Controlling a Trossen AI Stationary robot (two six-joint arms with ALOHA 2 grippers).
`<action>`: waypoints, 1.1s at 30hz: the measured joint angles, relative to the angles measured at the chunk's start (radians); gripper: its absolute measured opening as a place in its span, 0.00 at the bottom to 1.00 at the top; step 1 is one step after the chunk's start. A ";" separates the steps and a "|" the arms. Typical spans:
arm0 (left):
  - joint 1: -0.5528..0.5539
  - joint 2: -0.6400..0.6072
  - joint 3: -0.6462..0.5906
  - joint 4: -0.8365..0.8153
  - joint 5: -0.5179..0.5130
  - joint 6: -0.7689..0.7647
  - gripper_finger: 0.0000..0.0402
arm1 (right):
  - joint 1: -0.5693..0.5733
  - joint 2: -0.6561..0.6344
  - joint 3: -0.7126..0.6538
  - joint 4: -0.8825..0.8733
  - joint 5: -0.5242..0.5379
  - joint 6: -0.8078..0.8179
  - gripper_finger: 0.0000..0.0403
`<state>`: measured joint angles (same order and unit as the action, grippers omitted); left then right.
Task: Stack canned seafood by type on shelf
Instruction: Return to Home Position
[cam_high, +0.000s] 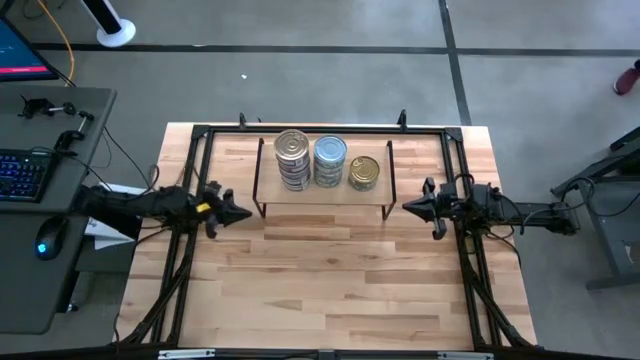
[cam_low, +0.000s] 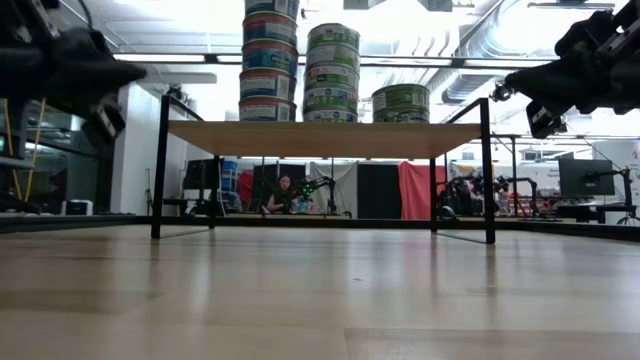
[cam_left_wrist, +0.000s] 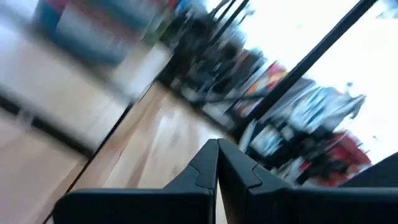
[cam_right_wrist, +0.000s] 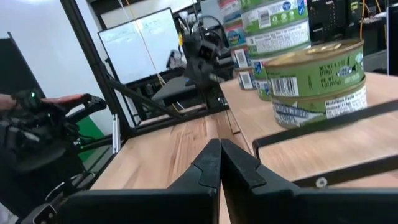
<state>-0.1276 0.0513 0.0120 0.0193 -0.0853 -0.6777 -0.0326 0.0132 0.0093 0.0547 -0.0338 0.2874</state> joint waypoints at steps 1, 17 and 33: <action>0.002 -0.036 0.000 0.001 0.000 0.000 0.00 | 0.000 0.000 0.000 -0.007 0.000 0.000 0.00; 0.039 -0.047 0.001 -0.013 0.053 0.299 0.00 | 0.000 0.006 0.000 -0.037 0.000 0.000 0.00; 0.070 -0.048 0.001 -0.015 0.075 0.637 0.00 | 0.000 0.006 0.000 -0.037 0.000 0.000 0.00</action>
<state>-0.0574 0.0032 0.0128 0.0040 -0.0101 -0.0410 -0.0326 0.0196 0.0093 0.0181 -0.0338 0.2872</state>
